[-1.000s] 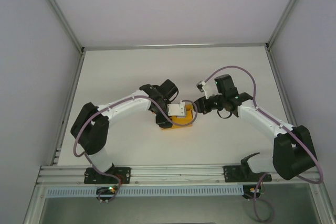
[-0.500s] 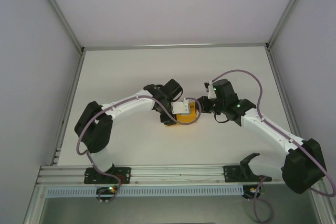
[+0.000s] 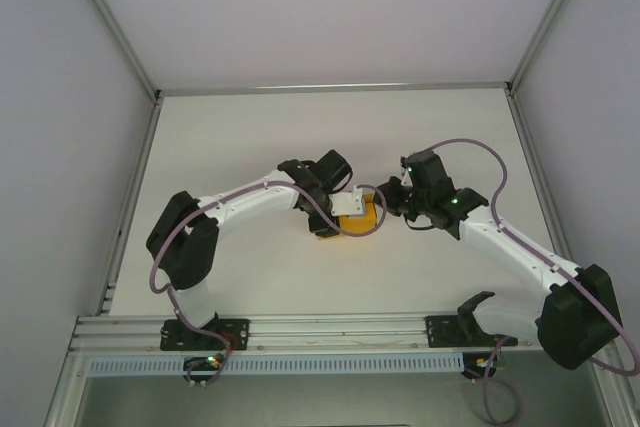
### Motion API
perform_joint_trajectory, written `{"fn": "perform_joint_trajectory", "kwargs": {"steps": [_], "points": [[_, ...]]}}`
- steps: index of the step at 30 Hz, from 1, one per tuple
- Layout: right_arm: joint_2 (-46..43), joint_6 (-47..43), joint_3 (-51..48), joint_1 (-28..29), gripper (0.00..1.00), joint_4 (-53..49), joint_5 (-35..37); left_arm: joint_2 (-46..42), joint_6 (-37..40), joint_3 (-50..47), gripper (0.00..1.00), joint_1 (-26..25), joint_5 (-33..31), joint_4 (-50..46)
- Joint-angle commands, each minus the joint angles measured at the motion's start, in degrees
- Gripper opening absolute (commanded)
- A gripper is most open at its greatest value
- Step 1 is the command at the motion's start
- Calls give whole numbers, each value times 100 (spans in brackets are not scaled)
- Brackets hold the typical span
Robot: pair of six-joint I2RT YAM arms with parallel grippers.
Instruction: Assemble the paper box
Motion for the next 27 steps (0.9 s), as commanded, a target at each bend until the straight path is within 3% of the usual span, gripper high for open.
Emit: {"fn": "perform_joint_trajectory", "kwargs": {"steps": [1,8,13,18,27], "points": [[179,425,142,-136,0,-421,-668,154,-136,-38,47,50,-98,148],[497,565,464,-452,0,-671,-1488,227,-2,23,48,6,-96,68],[663,-2,684,-579,0,-1236,-1387,219,47,-13,49,6,-1,129],[663,-105,728,-1052,0,-1163,-1889,253,161,-40,49,10,-4,31],[953,56,820,-1220,0,-921,-2669,225,296,-34,51,51,147,-13]]}}
